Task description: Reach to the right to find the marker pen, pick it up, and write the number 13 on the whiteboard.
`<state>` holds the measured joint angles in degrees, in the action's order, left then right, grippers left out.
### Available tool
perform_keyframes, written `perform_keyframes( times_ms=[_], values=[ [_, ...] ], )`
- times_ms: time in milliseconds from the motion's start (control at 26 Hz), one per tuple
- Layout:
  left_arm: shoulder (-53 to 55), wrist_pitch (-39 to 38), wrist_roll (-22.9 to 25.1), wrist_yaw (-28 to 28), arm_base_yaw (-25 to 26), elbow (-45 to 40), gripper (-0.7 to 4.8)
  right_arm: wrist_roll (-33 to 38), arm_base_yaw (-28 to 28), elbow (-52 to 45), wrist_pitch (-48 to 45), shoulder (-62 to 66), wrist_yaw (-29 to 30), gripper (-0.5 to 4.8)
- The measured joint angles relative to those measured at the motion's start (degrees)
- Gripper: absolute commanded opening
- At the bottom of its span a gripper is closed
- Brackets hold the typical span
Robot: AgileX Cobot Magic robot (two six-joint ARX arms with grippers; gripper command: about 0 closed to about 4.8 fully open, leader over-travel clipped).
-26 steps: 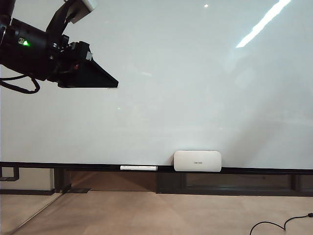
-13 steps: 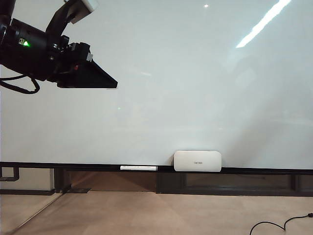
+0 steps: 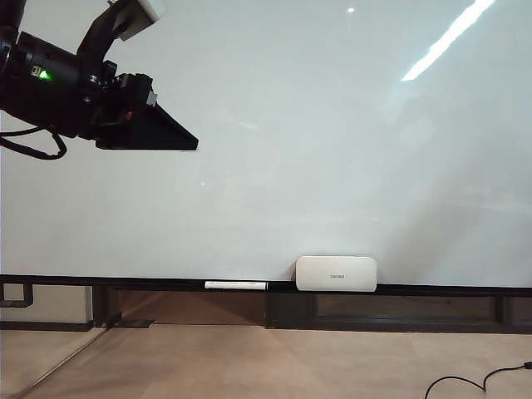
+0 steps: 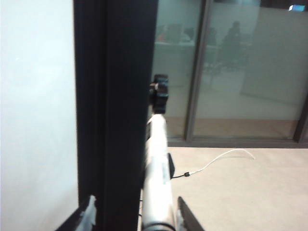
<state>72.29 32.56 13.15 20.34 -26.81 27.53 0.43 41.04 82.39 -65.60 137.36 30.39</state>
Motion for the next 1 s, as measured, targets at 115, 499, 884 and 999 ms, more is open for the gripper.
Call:
perform_keyframes(
  times_ms=[115,499,884,999],
  values=[
    [0.00,0.00,0.04,0.02,0.00,0.00,-0.06,-0.02,0.00,0.02,-0.09,0.00,-0.96,2.20],
    [0.00,0.00,0.11,0.02,0.04,0.00,-0.06,-0.59,0.02,2.25,1.88,0.37,-2.03,2.20],
    [0.00,0.02,0.11,0.00,0.04,0.00,-0.06,-0.70,0.02,5.79,7.50,1.57,-2.10,2.16],
    [0.00,0.02,0.11,0.00,0.04,0.00,-0.06,-0.68,0.02,5.79,7.69,1.60,-2.08,1.62]
  ],
)
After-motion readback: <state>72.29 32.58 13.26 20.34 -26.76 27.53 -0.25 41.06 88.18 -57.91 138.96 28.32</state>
